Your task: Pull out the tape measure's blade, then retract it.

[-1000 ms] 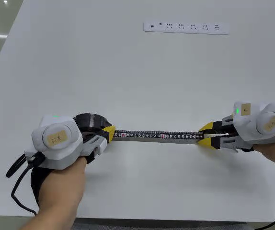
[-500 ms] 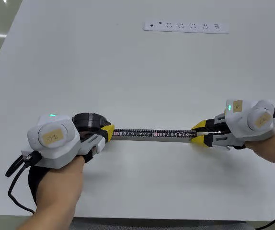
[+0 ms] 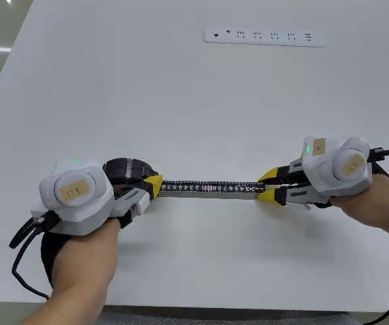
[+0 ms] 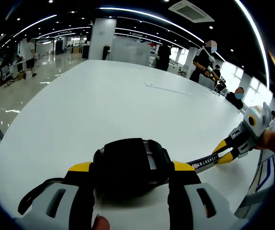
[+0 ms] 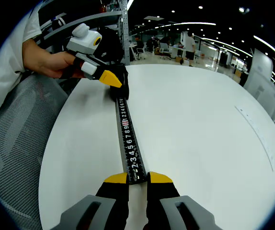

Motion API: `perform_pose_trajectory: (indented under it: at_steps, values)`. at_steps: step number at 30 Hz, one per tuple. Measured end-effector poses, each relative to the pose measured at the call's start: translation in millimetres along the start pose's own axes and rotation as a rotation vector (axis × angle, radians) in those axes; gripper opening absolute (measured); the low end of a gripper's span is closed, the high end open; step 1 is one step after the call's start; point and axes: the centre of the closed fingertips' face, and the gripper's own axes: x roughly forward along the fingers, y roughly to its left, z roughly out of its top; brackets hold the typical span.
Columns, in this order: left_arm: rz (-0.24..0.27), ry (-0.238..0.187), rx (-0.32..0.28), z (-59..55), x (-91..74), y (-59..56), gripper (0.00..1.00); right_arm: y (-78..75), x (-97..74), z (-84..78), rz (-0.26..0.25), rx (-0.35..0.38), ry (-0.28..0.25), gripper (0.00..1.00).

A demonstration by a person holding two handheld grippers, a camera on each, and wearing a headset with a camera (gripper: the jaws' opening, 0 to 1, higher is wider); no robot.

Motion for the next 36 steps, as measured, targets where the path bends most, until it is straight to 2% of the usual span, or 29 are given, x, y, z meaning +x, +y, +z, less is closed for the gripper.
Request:
perform_pose_trajectory:
  at_steps: [6, 13, 17, 22, 36]
  values:
    - [-0.002, 0.003, -0.001, 0.2, -0.2, -0.1, 0.58, 0.3, 9.5, 7.4, 0.012, -0.005, -0.011, 0.1]
    - [-0.003, 0.004, -0.008, 0.4, -0.2, 0.4, 0.58, 6.8, 23.6, 28.5, 0.035, -0.013, -0.039, 0.1]
    - [-0.005, 0.003, -0.013, 0.4, -0.4, 0.6, 0.58, 4.6, 30.9, 35.8, 0.039, -0.017, -0.047, 0.1]
    - [-0.005, 0.002, -0.017, 0.5, 0.0, 0.9, 0.58, 8.7, 40.9, 47.5, 0.053, -0.023, -0.062, 0.1]
    - [-0.01, 0.001, -0.023, 0.6, 0.1, 1.5, 0.58, 14.6, 60.2, 65.4, 0.075, -0.028, -0.068, 0.1]
